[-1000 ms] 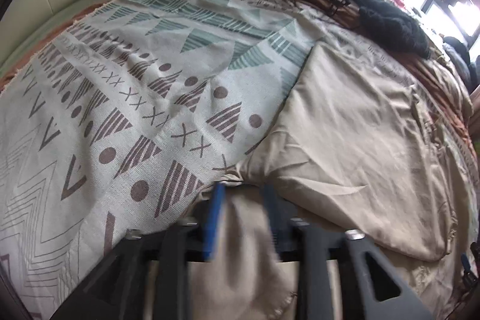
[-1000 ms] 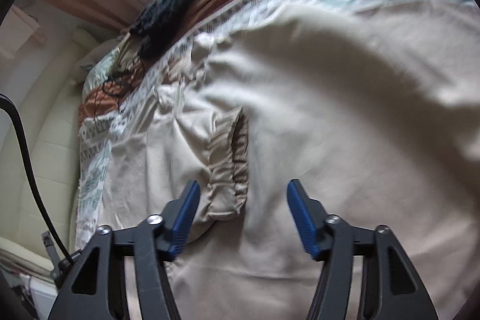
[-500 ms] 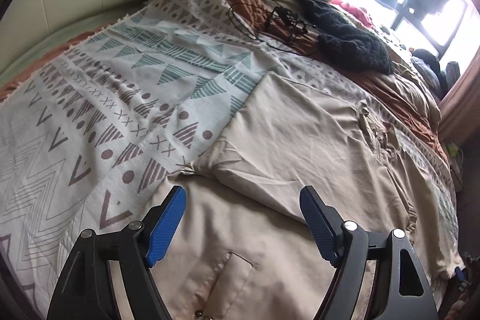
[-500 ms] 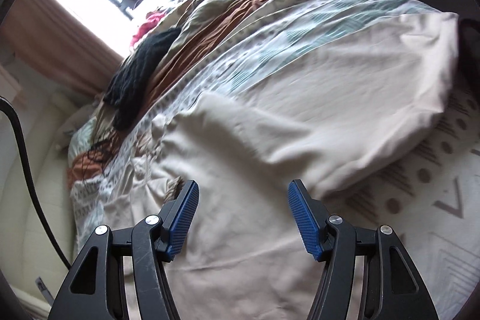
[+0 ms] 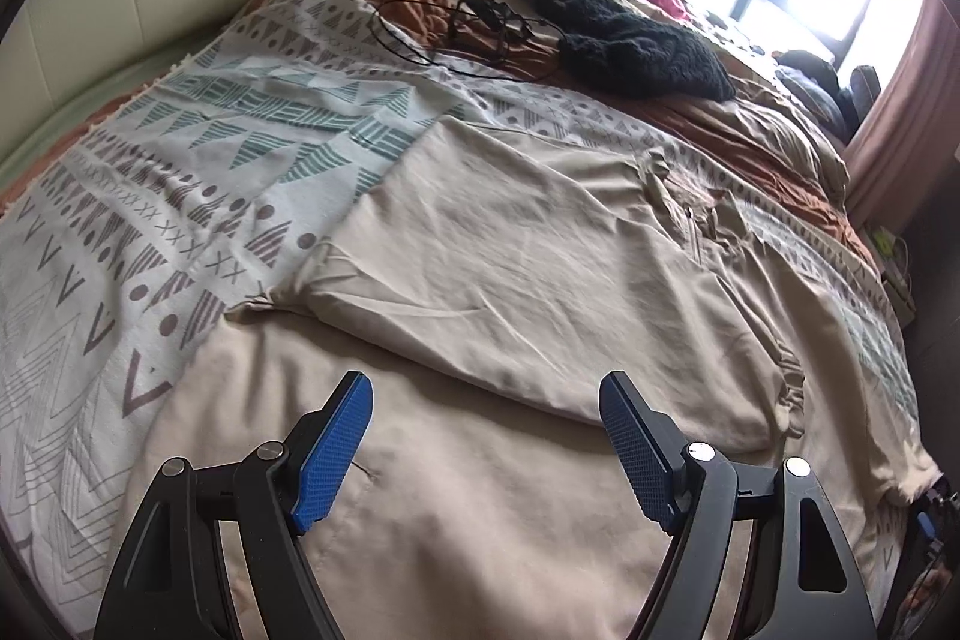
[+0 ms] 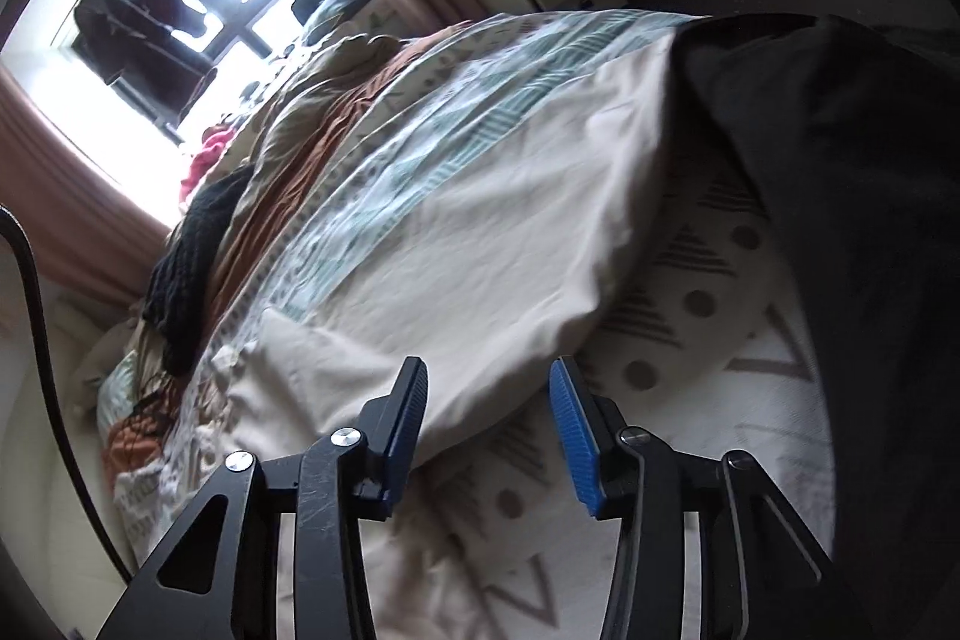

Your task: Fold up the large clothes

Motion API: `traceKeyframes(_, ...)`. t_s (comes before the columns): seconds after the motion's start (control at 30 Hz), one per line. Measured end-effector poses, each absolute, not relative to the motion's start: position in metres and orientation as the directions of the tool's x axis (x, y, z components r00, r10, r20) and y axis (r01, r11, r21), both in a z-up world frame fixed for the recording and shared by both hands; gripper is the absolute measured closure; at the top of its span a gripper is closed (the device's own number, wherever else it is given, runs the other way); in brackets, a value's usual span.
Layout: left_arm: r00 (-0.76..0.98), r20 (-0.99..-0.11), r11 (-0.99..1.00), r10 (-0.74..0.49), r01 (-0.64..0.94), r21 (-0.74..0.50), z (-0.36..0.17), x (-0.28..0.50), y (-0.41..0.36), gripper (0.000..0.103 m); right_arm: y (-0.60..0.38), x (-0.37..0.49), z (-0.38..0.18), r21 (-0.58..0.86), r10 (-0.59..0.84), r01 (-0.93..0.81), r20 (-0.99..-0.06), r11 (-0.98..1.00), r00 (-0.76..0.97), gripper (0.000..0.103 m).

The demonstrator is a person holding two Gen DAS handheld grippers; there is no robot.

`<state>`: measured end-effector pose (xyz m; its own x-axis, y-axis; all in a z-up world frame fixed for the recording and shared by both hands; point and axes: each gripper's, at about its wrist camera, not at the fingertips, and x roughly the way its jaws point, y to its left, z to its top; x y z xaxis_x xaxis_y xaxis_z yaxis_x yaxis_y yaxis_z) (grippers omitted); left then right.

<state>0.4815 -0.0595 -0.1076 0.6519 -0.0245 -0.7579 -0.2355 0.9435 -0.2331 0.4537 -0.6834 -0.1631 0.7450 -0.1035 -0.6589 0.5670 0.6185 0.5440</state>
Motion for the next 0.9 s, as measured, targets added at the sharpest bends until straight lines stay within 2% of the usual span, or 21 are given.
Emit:
traceKeyframes(0.13,0.638,-0.77,0.953,-0.017,-0.222,-0.205,-0.115,0.485,-0.072,0.024,-0.703,0.452,-0.179,0.544,-0.128,0.599,-0.669,0.587,0.732,0.061)
traceKeyframes(0.23,0.63,-0.777,0.96,-0.012,-0.212,-0.186,-0.12,0.487,-0.079,0.024,-0.71,0.46,-0.19,0.547,-0.119,0.603,-0.676,0.581,0.728,0.067)
traceKeyframes(0.47,0.617,-0.787,0.965,0.024,-0.221,-0.143,-0.127,0.493,-0.08,0.024,-0.718,0.479,-0.207,0.531,-0.127,0.616,-0.689,0.582,0.714,0.068)
traceKeyframes(0.57,0.61,-0.792,0.962,0.027,-0.232,-0.146,-0.129,0.496,-0.076,0.024,-0.721,0.488,-0.215,0.522,-0.126,0.625,-0.701,0.58,0.702,0.074)
traceKeyframes(0.63,0.605,-0.796,0.961,0.027,-0.236,-0.147,-0.131,0.497,-0.074,0.024,-0.725,0.493,-0.221,0.523,-0.127,0.631,-0.704,0.574,0.699,0.084)
traceKeyframes(0.8,0.597,-0.802,0.961,0.028,-0.238,-0.144,-0.133,0.499,-0.073,0.024,-0.728,0.498,-0.217,0.543,-0.149,0.628,-0.679,0.558,0.719,0.097)
traceKeyframes(0.9,0.601,-0.799,0.96,0.024,-0.237,-0.15,-0.132,0.499,-0.073,0.024,-0.719,0.495,-0.192,0.555,-0.178,0.586,-0.619,0.591,0.765,0.098)
